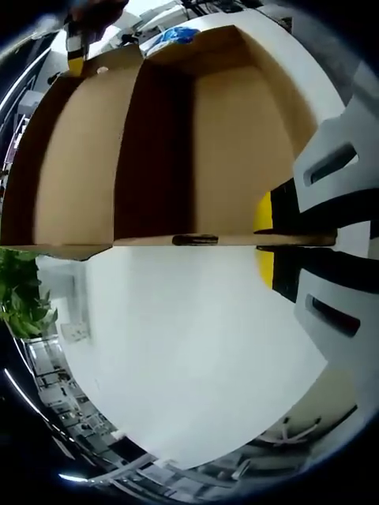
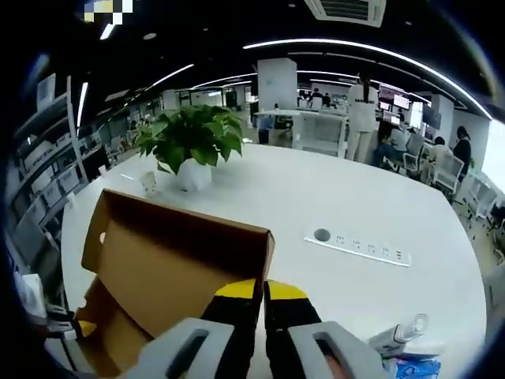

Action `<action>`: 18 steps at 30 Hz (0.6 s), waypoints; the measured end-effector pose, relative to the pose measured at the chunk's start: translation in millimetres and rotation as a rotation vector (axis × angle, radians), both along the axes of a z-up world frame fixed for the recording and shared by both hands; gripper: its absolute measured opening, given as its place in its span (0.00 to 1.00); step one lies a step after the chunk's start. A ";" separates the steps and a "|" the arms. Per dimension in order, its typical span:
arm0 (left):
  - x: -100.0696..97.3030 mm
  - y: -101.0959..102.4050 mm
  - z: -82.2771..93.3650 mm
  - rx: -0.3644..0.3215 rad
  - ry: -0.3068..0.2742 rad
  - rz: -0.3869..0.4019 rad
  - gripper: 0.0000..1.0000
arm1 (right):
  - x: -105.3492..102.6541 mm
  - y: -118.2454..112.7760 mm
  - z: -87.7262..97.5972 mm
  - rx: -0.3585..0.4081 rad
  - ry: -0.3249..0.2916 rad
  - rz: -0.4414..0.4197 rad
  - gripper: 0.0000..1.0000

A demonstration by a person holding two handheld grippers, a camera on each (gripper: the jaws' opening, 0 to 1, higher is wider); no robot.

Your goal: Operate the shoe box by opening the lid, removing the specified soft item, and placing it in the target area until the item is outside and the box remains undamaged.

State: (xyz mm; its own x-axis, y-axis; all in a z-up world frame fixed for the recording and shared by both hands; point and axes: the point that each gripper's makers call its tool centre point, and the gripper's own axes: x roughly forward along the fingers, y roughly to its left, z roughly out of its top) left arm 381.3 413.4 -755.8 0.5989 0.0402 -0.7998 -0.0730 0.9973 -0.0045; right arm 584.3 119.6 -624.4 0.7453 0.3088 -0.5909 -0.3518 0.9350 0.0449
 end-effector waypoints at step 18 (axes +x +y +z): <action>-1.1 -1.5 -0.2 0.005 -0.003 0.000 0.03 | -28.2 -2.6 22.5 -0.016 -0.073 -0.008 0.00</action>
State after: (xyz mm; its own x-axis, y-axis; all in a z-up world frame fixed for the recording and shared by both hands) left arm 380.2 412.0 -756.0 0.6011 0.0442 -0.7980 -0.0734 0.9973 -0.0001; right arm 556.1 117.0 -602.0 0.7891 0.2939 -0.5394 -0.3465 0.9380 0.0043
